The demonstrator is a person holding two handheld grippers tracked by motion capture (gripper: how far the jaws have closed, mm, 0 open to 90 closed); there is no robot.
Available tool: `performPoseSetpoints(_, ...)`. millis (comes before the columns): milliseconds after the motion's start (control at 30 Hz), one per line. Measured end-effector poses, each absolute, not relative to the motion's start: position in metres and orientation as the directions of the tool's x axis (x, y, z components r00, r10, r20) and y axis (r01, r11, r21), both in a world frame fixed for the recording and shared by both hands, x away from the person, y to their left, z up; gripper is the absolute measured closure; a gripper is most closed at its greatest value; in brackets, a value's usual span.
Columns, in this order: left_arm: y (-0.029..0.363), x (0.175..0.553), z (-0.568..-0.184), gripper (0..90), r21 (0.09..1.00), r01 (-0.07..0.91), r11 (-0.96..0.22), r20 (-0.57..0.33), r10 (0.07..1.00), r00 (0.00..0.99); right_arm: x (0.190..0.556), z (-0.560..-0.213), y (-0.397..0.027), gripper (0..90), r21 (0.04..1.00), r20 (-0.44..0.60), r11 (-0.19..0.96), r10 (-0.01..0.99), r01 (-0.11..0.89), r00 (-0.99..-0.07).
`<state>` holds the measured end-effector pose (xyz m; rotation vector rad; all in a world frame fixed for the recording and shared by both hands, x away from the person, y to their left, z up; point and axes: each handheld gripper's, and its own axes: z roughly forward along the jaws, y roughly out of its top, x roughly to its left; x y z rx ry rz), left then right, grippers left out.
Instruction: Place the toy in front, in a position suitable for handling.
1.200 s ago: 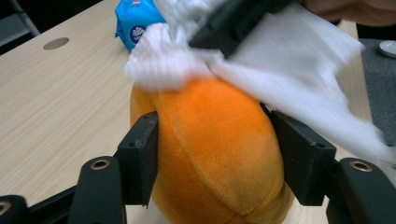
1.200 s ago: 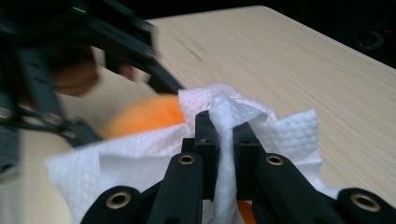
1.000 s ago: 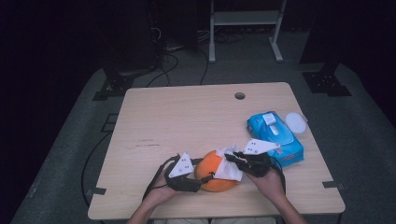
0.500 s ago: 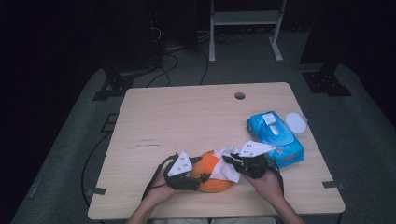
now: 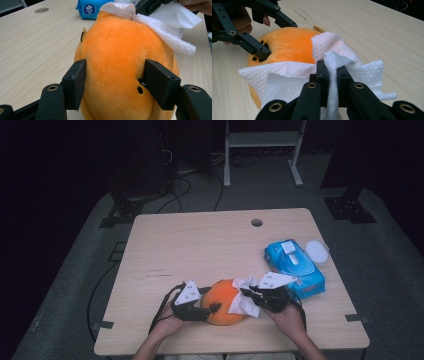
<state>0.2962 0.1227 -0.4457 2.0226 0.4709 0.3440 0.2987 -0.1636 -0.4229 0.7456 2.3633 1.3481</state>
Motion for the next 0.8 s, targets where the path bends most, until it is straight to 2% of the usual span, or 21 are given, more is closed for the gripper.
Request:
performPoseSetpoints(133,0.127,0.299,-0.448,36.4,0.884,0.205,-0.421,0.026,0.482,0.876,0.288,-0.416,-0.152,83.5,0.88,-0.017,0.413,0.522,0.236,-0.853)
performPoseSetpoints(233,0.131,0.3,-0.448,36.7,0.883,0.213,-0.418,0.018,0.484,0.875,0.282,-0.414,-0.143,83.5,0.872,-0.073,0.454,0.493,0.185,-0.867)
performPoseSetpoints(400,0.131,0.301,-0.449,37.1,0.886,0.221,-0.408,0.007,0.489,0.872,0.3,-0.426,-0.165,83.5,0.86,0.005,0.415,0.576,0.297,-0.818)
performPoseSetpoints(567,0.133,0.303,-0.45,37.1,0.886,0.231,-0.402,-0.003,0.494,0.869,0.293,-0.421,-0.158,83.4,0.88,0.015,0.393,0.539,0.267,-0.842)
performPoseSetpoints(667,0.134,0.303,-0.45,37.1,0.887,0.235,-0.397,-0.008,0.496,0.868,0.289,-0.418,-0.148,83.4,0.877,-0.029,0.425,0.51,0.223,-0.86)
performPoseSetpoints(800,0.132,0.302,-0.45,37.2,0.887,0.227,-0.402,0.003,0.497,0.868,0.298,-0.425,-0.157,83.5,0.868,0.001,0.41,0.561,0.279,-0.828)
